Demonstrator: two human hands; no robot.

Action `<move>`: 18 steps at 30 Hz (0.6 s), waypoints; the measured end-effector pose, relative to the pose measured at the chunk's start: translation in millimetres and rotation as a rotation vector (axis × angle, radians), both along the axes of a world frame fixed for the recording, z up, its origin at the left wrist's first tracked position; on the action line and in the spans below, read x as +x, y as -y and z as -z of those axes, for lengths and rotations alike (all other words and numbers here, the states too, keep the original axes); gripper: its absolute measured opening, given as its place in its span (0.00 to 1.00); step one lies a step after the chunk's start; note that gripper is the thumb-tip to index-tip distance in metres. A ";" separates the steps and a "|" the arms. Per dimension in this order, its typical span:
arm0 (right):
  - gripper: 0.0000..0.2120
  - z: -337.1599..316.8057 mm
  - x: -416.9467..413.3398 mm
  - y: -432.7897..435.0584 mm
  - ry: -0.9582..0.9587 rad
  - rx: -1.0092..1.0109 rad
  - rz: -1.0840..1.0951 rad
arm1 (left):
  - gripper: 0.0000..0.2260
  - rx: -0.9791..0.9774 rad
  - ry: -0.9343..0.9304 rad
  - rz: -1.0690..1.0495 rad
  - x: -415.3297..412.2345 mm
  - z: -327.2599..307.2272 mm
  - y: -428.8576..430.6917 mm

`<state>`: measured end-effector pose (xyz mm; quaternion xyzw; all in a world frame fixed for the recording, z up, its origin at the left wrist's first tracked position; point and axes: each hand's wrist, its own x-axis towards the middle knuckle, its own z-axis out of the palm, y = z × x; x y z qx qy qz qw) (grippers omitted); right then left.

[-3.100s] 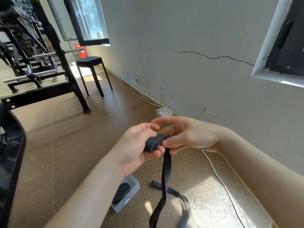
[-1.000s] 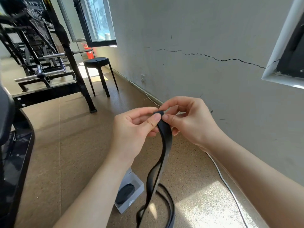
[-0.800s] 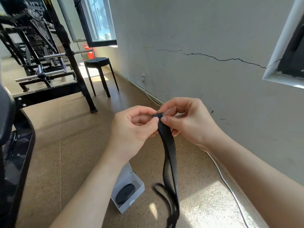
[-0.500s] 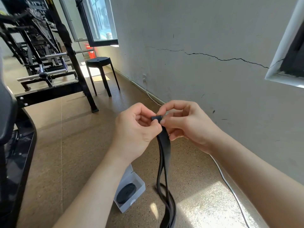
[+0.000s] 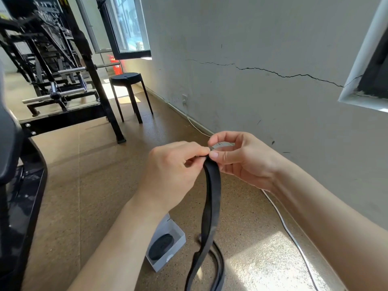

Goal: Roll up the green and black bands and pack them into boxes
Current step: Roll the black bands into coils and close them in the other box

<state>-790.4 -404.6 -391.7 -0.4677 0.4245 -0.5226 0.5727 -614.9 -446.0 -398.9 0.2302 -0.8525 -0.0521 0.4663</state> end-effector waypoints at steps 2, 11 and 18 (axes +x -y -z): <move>0.11 1.2 1.5 0.3 -0.054 -0.014 0.016 | 0.06 0.028 0.012 0.003 1.4 0.1 1.5; 0.16 -2.2 -0.8 -2.4 -0.262 -0.131 0.014 | 0.10 0.702 -0.091 0.146 3.6 -5.8 0.0; 0.28 0.9 -0.2 -2.4 -0.303 -0.127 -0.052 | 0.12 0.685 0.294 0.122 6.0 -9.0 -2.1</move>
